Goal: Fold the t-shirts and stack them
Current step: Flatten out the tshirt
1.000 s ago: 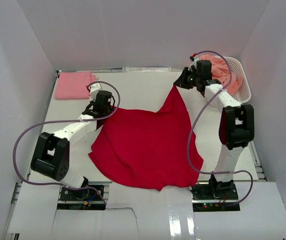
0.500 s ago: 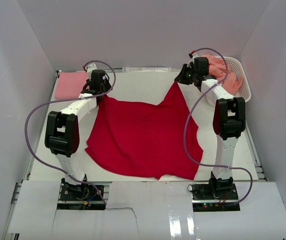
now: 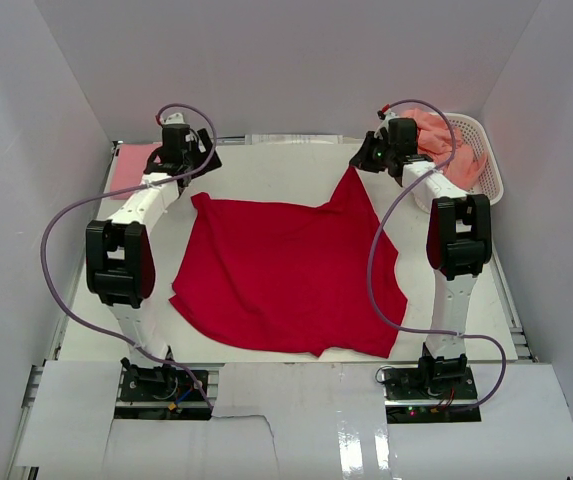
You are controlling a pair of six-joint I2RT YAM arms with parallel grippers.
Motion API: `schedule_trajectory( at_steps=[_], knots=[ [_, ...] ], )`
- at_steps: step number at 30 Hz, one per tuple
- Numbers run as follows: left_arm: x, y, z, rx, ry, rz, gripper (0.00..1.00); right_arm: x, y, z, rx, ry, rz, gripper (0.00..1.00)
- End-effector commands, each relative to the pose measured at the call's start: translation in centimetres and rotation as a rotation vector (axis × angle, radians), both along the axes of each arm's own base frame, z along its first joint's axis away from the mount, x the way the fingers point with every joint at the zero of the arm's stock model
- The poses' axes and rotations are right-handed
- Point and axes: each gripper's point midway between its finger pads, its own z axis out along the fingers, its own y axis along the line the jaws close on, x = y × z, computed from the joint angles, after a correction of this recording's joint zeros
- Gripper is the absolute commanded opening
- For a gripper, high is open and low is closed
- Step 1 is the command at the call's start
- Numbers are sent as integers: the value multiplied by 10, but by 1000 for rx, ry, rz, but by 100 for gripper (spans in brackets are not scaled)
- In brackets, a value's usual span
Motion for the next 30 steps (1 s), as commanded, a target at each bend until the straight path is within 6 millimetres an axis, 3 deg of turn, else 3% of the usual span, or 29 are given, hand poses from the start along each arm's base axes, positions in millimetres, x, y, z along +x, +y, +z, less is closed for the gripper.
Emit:
schedule_trajectory(
  at_steps=[1,2,3,4,5,6,10,22,30],
  knots=[
    [0,-14,-7,-163,58,-166,97,4,0,20,0,-84,16,8],
    [2,2,-13,-224,73,-158,90,3,0,19,-1,-79,16,8],
    [3,3,-14,-282,84,-161,87,1,0,19,-1,-78,20,8],
    [3,17,-27,-323,122,-149,83,1,-1,19,-2,-81,19,8],
    [3,18,-30,-335,132,-151,75,0,-1,18,-4,-78,20,8],
    [5,21,-31,-347,138,-144,73,0,0,18,-2,-76,22,8],
    [0,38,-62,-451,237,-88,74,-1,1,19,5,-76,25,8],
    [-3,41,-98,-500,332,-73,74,-6,-2,16,-6,-77,17,8],
    [0,52,-112,-472,356,-10,72,-8,-2,17,-4,-84,18,8]
  ],
)
